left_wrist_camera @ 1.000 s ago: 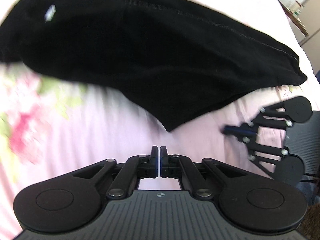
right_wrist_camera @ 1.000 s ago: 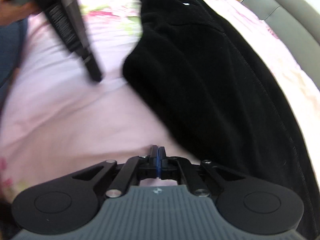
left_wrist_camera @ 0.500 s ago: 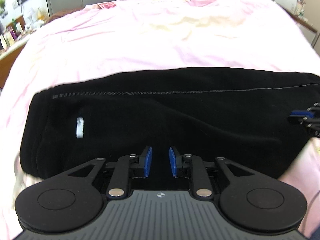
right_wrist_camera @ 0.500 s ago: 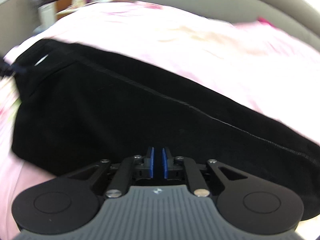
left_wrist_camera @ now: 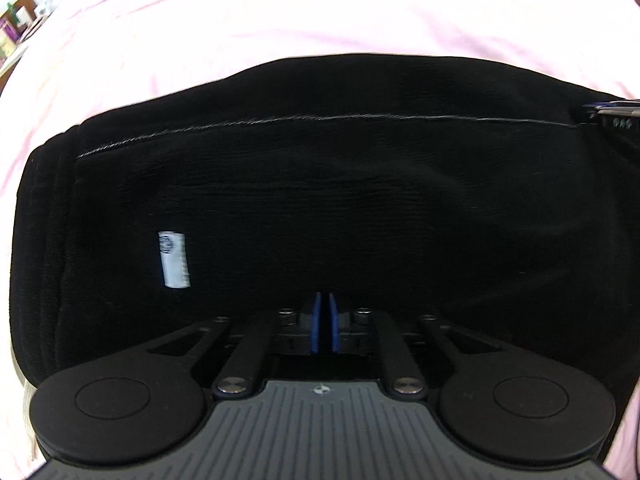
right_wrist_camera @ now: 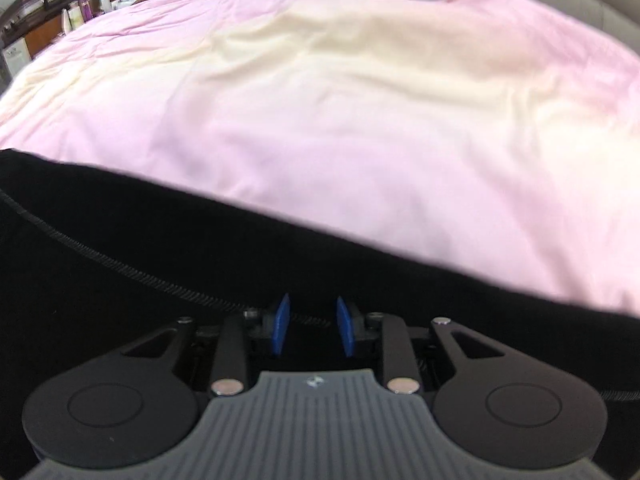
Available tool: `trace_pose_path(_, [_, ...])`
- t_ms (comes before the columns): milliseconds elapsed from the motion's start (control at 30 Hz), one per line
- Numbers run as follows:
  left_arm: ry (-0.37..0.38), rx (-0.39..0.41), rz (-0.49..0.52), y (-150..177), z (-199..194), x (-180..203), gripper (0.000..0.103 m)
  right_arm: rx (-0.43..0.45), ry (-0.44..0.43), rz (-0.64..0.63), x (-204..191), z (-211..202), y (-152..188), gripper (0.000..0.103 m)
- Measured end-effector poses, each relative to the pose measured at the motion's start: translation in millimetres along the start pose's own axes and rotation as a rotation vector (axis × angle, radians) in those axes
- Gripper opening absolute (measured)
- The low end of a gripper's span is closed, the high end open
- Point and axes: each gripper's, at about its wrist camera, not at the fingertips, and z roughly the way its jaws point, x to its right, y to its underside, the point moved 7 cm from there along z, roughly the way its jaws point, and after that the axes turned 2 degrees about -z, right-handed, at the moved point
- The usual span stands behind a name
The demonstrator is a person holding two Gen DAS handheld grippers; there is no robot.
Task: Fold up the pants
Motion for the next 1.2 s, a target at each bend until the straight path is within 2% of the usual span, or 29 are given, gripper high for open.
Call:
trace_pose_path(67, [-0.007, -0.008, -0.025, -2.9, 0.4, -2.8, 0.007, -0.03, -0.019, 0.062, 7.2, 9.5, -3.2, 0.02])
trace_pose_path(167, [-0.064, -0.001, -0.008, -2.6, -5.4, -1.5, 0.007, -0.032, -0.038, 0.043, 8.2, 7.2, -3.4, 0.019])
trace_pose_path(300, [-0.133, 0.03, 0.018, 2.4, -20.9, 4.8, 0.008, -0.044, 0.013, 0.028, 36.9, -14.3, -1.9, 0.02])
trace_pose_path(333, [-0.139, 0.044, 0.023, 5.0, -27.8, 9.6, 0.011, -0.05, 0.017, 0.039, 54.1, -27.7, 3.4, 0.022])
trace_pose_path(400, [-0.124, 0.072, 0.018, 11.5, -42.3, 17.9, 0.014, -0.063, 0.034, 0.045, 77.5, -44.4, 15.9, 0.027])
trace_pose_path(467, [-0.087, 0.094, 0.004, 9.8, -53.1, 29.9, 0.018, -0.093, 0.067, 0.036, 103.3, -65.2, 38.2, 0.035])
trace_pose_path(567, [-0.046, 0.125, 0.023, 1.4, -68.5, 54.0, 0.022, -0.128, 0.123, -0.025, 145.8, -95.5, 82.1, 0.035])
trace_pose_path(667, [-0.005, 0.118, 0.057, -0.7, -74.1, 87.1, 0.022, -0.118, 0.171, -0.049, 194.3, -115.8, 110.2, 0.035])
trace_pose_path(733, [0.03, 0.119, 0.074, -2.5, -77.7, 111.5, 0.022, -0.111, 0.21, 0.031, 228.8, -129.2, 118.3, 0.037])
trace_pose_path(833, [0.094, 0.125, 0.093, -8.8, -81.7, 147.8, 0.024, -0.123, 0.295, 0.093, 270.4, -145.1, 124.1, 0.046])
trace_pose_path(867, [0.106, 0.132, 0.103, -12.0, -82.4, 159.6, 0.026, -0.124, 0.293, 0.119, 282.2, -151.6, 127.2, 0.046])
trace_pose_path(1000, [0.138, 0.141, 0.147, -27.0, -74.9, 203.1, 0.028, -0.124, 0.221, 0.274, 324.7, -178.7, 147.3, 0.048])
trace_pose_path(1067, [0.157, 0.136, 0.155, -34.9, -68.8, 224.9, 0.028, -0.119, 0.179, 0.391, 347.5, -189.9, 158.6, 0.062])
trace_pose_path(1100, [0.166, 0.132, 0.154, -37.0, -68.0, 241.1, 0.028, -0.118, 0.16, 0.447, 357.1, -193.5, 163.7, 0.064])
trace_pose_path(1200, [0.187, 0.125, 0.157, -47.5, -52.0, 262.3, 0.028, -0.111, 0.057, 0.629, 380.7, -194.3, 183.1, 0.064])
